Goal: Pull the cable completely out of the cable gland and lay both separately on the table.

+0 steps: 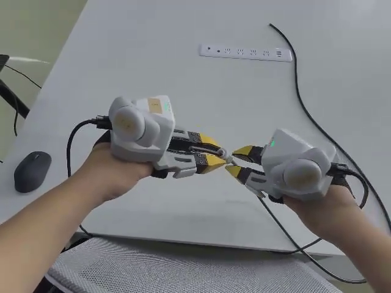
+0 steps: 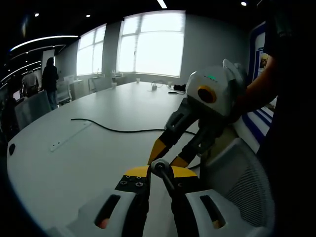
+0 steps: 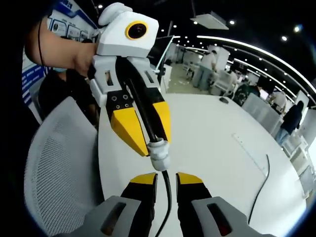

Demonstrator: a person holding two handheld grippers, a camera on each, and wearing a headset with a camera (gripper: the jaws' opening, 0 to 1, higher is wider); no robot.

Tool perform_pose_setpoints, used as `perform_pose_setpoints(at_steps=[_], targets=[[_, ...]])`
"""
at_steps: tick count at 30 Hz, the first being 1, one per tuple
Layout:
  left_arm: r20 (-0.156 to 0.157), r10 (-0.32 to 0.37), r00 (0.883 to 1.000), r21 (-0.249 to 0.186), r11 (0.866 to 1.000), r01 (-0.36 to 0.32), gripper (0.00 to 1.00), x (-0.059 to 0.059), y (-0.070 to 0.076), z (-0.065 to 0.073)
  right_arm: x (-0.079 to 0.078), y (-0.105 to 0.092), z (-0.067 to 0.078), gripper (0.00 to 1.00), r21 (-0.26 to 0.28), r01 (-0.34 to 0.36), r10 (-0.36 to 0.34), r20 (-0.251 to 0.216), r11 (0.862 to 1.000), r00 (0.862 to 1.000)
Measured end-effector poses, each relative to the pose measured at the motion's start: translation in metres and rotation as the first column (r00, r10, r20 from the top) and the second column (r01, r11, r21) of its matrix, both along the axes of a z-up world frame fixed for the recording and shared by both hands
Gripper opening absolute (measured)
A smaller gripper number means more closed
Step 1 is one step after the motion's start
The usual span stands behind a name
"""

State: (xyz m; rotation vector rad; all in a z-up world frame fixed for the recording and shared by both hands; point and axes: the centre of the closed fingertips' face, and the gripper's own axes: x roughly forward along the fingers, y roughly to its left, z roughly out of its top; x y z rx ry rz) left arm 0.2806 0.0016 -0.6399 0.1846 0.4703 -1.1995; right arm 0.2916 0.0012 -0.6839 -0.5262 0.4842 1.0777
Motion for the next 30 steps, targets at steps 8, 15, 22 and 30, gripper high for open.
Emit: perform_pose_setpoints(at_steps=[8,15,22,30], targets=[[-0.008,0.002,1.0,-0.002,1.0,-0.002,0.15,-0.002,0.001,-0.002,-0.004,0.005,-0.003,0.06,0.026,-0.006,0.007,-0.023,1.0,1.0],[-0.009,-0.001,1.0,-0.004,1.0,0.001,0.15,-0.003,-0.001,0.0,-0.003,0.005,-0.004,0.01,0.028,-0.004,0.004,-0.021,1.0,1.0],[-0.005,0.002,1.0,-0.008,1.0,-0.002,0.15,-0.003,-0.003,0.002,-0.001,0.002,-0.005,0.0,0.027,0.016,-0.016,-0.031,0.999,0.999],[-0.002,0.018,1.0,-0.03,0.999,-0.018,0.15,0.002,-0.002,0.008,0.004,-0.011,-0.015,0.0,0.029,0.09,-0.087,-0.088,0.996,0.992]])
